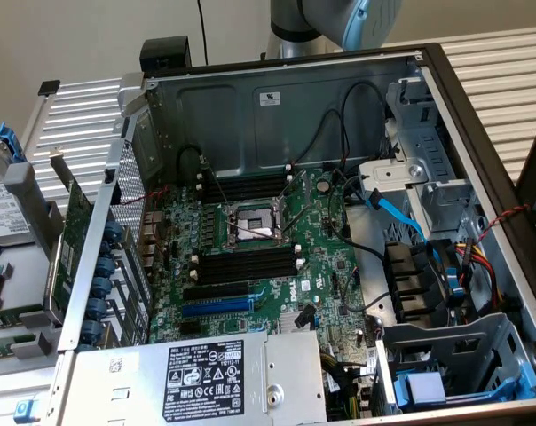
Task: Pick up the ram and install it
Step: 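Pick up the ram and move it above insertion slot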
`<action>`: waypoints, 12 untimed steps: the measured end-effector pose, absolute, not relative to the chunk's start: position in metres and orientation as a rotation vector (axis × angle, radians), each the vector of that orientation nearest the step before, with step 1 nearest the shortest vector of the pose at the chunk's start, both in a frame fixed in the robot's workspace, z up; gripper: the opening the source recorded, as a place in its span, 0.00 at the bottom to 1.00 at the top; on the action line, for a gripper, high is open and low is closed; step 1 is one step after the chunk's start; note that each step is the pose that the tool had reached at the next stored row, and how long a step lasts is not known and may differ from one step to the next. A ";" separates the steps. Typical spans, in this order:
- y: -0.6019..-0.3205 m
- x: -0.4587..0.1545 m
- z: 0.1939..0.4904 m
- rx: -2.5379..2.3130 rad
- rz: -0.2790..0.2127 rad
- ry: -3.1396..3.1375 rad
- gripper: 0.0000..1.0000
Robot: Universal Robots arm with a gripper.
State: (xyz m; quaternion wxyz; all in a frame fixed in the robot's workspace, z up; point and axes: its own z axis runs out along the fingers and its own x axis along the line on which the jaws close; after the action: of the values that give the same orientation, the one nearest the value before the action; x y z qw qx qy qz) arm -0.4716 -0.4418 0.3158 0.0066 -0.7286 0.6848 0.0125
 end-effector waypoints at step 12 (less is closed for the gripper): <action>-0.442 -0.464 0.297 -2.266 0.056 2.171 0.36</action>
State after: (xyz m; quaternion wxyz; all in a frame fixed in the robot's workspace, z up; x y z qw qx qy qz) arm -0.4638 -0.4421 0.2969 0.0016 -0.7220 0.6917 0.0180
